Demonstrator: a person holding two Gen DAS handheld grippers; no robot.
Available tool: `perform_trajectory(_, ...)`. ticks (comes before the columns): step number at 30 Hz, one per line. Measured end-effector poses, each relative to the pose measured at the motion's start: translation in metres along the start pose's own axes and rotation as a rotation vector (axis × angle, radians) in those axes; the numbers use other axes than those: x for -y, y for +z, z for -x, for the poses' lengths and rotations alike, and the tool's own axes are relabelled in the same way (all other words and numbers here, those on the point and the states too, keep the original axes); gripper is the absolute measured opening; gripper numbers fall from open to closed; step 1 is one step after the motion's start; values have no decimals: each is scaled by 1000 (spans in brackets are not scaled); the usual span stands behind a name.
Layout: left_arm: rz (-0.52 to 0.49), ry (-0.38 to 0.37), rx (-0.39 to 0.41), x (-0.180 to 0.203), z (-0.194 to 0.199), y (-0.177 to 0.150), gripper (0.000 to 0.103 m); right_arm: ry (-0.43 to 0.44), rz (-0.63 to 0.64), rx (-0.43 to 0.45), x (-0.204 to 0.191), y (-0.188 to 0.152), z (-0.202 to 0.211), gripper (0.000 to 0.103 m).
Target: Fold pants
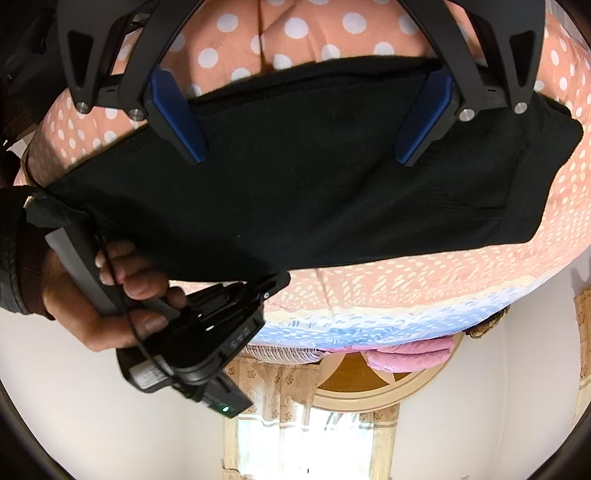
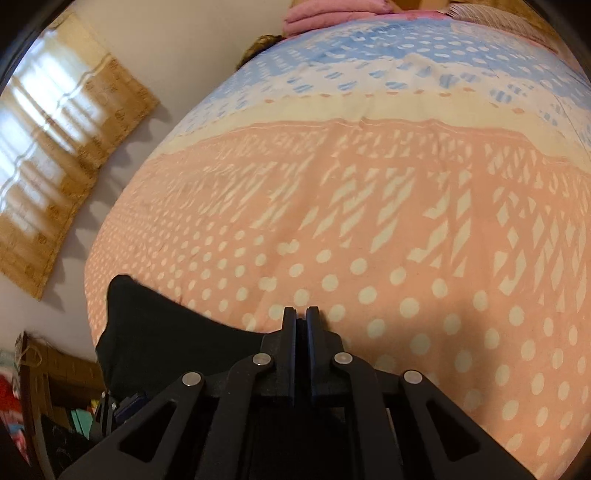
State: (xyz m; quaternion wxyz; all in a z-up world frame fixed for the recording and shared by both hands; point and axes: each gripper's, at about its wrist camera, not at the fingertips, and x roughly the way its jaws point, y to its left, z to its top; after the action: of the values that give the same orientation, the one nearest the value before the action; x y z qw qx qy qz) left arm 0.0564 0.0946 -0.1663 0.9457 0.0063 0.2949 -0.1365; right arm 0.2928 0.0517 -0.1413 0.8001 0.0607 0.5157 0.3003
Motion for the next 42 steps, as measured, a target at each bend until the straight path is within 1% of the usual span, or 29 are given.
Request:
perform_trajectory(1, 5, 0, -4, 0, 2, 1, 103, 7, 3, 9, 2, -1, 7, 9)
perform_trajectory(3, 10, 5, -5, -1, 2, 6, 103, -25, 9, 56, 5, -2, 32, 19)
perform_trajectory(4, 14, 11, 2, -1, 4, 8, 103, -34, 12, 67, 6, -2, 38, 29)
perform_trajectory(5, 17, 17, 9, -2, 7, 9, 103, -38, 16, 85, 9, -7, 55, 35)
perform_trajectory(7, 22, 30, 33, -5, 12, 12, 103, -29, 12, 117, 15, -18, 79, 37)
perform_trajectory(8, 23, 38, 38, -6, 13, 12, 103, -38, 18, 128, 16, -27, 91, 39)
perform_trajectory(11, 17, 67, 15, -8, 8, 13, 103, -74, 68, 150, 12, -64, 120, 41)
perform_trajectory(13, 24, 87, -27, -9, 0, 10, 103, -103, 102, 150, 11, -85, 127, 41)
perform_trajectory(14, 33, 92, -41, -9, -3, 9, 103, -129, 123, 151, 9, -102, 129, 41)
perform_trajectory(16, 64, 94, -51, -10, -5, 9, 103, -163, 146, 146, 8, -130, 127, 41)
perform_trajectory(19, 56, 108, -68, -8, -8, 12, 103, -193, 152, 101, 12, -162, 115, 41)
perform_trajectory(20, 63, 107, -71, -10, -9, 13, 103, -203, 158, 102, 14, -172, 112, 41)
perform_trajectory(21, 69, 106, -75, -8, -9, 12, 103, -219, 186, 145, 12, -182, 115, 41)
perform_trajectory(22, 71, 107, -75, -8, -10, 12, 103, -240, 211, 155, 9, -190, 115, 41)
perform_trajectory(24, 70, 110, -78, -6, -9, 12, 103, -269, 238, 161, 5, -196, 116, 41)
perform_trajectory(27, 75, 113, -88, -7, -10, 13, 103, -281, 239, 159, 3, -195, 120, 41)
perform_trajectory(29, 74, 115, -96, -7, -9, 14, 103, -258, 228, 187, -1, -190, 126, 41)
perform_trajectory(31, 71, 126, -97, -8, -6, 15, 103, -233, 244, 237, -10, -183, 132, 41)
perform_trajectory(32, 67, 135, -90, -9, -3, 16, 103, -227, 254, 244, -15, -180, 130, 42)
perform_trajectory(35, 42, 201, -35, -18, 10, 21, 103, -188, 290, 240, -30, -173, 115, 42)
perform_trajectory(37, 43, 262, -13, -34, 16, 23, 103, -172, 304, 207, -33, -173, 99, 42)
perform_trajectory(38, 59, 295, -23, -46, 16, 23, 103, -188, 298, 166, -32, -173, 86, 42)
perform_trajectory(39, 73, 317, -35, -53, 15, 21, 103, -200, 293, 151, -30, -175, 78, 43)
perform_trajectory(40, 103, 344, -54, -66, 14, 18, 103, -214, 308, 171, -34, -179, 74, 44)
perform_trajectory(41, 134, 347, -77, -77, 11, 13, 103, -215, 332, 182, -36, -182, 73, 51)
perform_trajectory(42, 165, 327, -115, -86, 5, 7, 103, -214, 358, 182, -38, -185, 72, 53)
